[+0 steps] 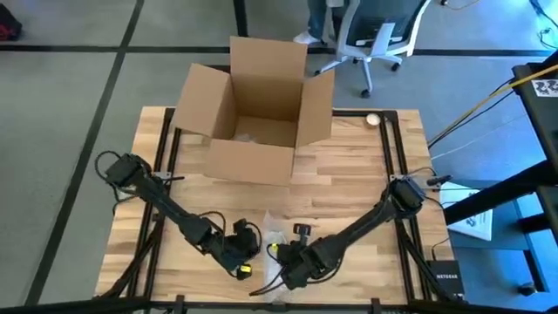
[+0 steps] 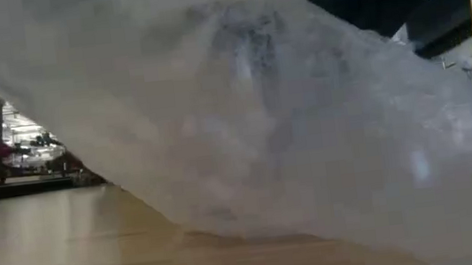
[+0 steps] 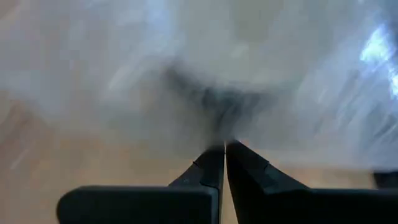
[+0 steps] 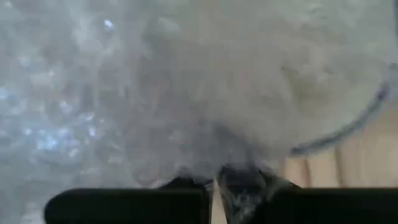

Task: Wrap mug
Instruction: Wrap the white mug with transparent bubble wrap

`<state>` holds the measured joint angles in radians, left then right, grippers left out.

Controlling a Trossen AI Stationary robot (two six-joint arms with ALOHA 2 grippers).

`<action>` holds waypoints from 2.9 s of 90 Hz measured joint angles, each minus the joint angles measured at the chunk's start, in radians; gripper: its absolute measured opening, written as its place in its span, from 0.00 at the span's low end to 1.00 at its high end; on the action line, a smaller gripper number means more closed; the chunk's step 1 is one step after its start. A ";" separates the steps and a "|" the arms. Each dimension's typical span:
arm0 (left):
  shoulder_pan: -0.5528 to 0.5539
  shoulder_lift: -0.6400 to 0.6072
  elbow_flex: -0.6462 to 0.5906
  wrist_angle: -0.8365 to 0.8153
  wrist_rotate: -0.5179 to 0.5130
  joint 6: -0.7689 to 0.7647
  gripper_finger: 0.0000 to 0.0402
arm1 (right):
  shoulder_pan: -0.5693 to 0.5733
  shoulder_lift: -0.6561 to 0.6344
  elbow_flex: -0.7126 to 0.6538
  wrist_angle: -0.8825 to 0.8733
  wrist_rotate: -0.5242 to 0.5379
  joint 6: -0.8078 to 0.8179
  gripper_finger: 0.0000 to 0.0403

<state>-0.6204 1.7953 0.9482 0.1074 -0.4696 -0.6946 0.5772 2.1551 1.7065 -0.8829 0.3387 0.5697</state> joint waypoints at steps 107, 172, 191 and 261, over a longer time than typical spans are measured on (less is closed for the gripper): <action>0.090 -0.215 0.056 -0.178 0.025 0.234 0.00 | 0.129 -0.155 -0.197 -0.059 -0.061 0.254 0.00; 0.153 -0.050 0.056 -0.086 0.175 0.193 0.00 | 0.156 -0.201 -0.305 0.334 0.375 0.282 0.00; 0.149 -0.052 0.087 -0.086 0.182 0.195 0.00 | 0.155 -0.216 -0.292 0.406 0.444 0.203 0.00; 0.148 -0.096 0.140 -0.259 0.178 0.205 0.00 | -0.037 -0.145 -0.220 0.470 0.063 -0.044 0.00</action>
<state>-0.4720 1.6993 1.0885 -0.1518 -0.2915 -0.4894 0.5397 2.0098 1.4860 -0.4130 0.4021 0.5259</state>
